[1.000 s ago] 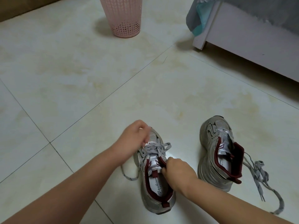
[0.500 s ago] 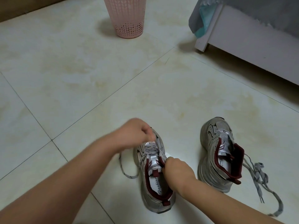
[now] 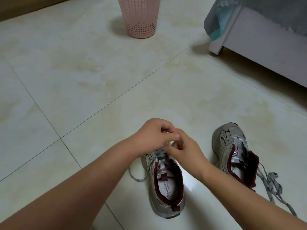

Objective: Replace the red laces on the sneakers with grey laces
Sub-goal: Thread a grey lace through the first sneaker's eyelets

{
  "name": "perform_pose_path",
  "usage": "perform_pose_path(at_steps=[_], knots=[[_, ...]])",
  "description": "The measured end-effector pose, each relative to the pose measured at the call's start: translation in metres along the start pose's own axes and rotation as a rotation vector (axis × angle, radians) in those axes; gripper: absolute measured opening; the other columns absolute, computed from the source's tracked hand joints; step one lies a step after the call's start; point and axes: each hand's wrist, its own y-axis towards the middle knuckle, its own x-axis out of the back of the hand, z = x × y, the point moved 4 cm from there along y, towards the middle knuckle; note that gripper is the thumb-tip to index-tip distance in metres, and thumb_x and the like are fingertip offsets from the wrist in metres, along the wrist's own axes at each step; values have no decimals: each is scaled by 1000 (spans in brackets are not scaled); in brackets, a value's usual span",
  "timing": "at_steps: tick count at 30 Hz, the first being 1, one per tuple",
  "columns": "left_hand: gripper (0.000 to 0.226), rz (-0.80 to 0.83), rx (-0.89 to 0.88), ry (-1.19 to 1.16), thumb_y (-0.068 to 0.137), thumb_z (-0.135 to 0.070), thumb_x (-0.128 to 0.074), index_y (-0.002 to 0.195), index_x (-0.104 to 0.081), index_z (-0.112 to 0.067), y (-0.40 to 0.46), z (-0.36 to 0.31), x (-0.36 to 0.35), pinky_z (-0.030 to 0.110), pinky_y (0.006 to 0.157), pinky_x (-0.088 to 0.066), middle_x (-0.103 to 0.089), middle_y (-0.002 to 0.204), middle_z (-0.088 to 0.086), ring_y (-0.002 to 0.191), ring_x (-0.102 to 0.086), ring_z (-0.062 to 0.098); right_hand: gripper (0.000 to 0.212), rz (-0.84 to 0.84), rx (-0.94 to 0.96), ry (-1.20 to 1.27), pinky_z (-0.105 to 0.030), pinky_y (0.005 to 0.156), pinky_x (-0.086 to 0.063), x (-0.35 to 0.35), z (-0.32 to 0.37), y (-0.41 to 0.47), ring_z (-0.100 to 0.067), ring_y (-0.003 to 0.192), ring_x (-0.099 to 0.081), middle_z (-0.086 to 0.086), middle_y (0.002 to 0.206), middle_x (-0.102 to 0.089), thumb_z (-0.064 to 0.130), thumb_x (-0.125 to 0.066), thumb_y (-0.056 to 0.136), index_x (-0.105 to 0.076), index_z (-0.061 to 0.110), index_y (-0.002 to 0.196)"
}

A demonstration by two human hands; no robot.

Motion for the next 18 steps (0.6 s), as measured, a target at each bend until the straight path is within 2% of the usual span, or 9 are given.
perform_pose_path(at_steps=[1,2,5,7,9,11,15,17,18], knots=[[2,-65,12,-29,82,-19,-66,82,-67,-20,2,6,1,16,62,-39,-54,71,-2,62,-47,6,14,-20,-11,111,-22,54,-31,3,3,6,-2,45,-39,12,47,-44,20,-58,86,-62,31,79],[13,-173,56,-28,83,-22,-64,96,-64,-20,4,15,5,16,66,-40,-54,81,-2,69,-51,7,29,-56,-56,154,-22,52,-30,7,2,11,-3,41,-36,12,42,-43,17,-54,88,-61,27,63],[38,-361,370,158,90,-30,-52,123,-43,-13,-1,55,16,29,81,-43,-51,112,7,98,-55,24,32,-144,-303,275,-21,40,-26,18,-16,20,-10,35,-32,1,43,-41,11,-46,92,-55,12,61],[31,-227,507,314,90,-29,-52,113,-46,-10,-11,76,10,29,77,-40,-54,106,8,95,-55,25,28,-131,-437,352,-17,34,-19,23,-34,23,-10,31,-26,-4,47,-36,10,-42,93,-52,6,67],[11,-33,493,313,88,-25,-55,86,-51,-14,-19,92,-4,26,68,-38,-54,87,8,77,-51,21,25,-105,-530,363,-14,37,-17,25,-50,25,-10,30,-23,-5,49,-34,10,-41,93,-48,5,69],[20,67,438,214,88,-21,-57,69,-49,-17,-25,98,-15,22,58,-37,-52,72,3,63,-46,13,26,-62,-584,316,-14,41,-19,23,-61,25,-11,32,-25,-6,50,-35,14,-42,93,-48,6,69],[29,66,338,217,92,-14,-49,64,-41,-16,-21,91,-15,12,46,-30,-44,60,-5,48,-36,4,27,-93,-564,20,-26,50,-31,24,-69,28,-21,49,-41,-10,61,-45,22,-44,94,-45,4,73],[29,37,335,159,94,-11,-41,65,-42,-14,-18,82,-12,16,43,-33,-51,59,-4,41,-41,4,19,-184,-431,-137,-29,68,-37,26,-58,28,-28,75,-55,-8,82,-54,22,-47,92,-47,5,100],[28,30,333,113,94,-11,-40,67,-45,-12,-17,78,-11,17,43,-35,-54,58,-3,37,-43,4,28,-187,-340,-146,-29,73,-39,23,-48,27,-26,84,-57,-7,88,-56,21,-50,90,-45,10,115]])
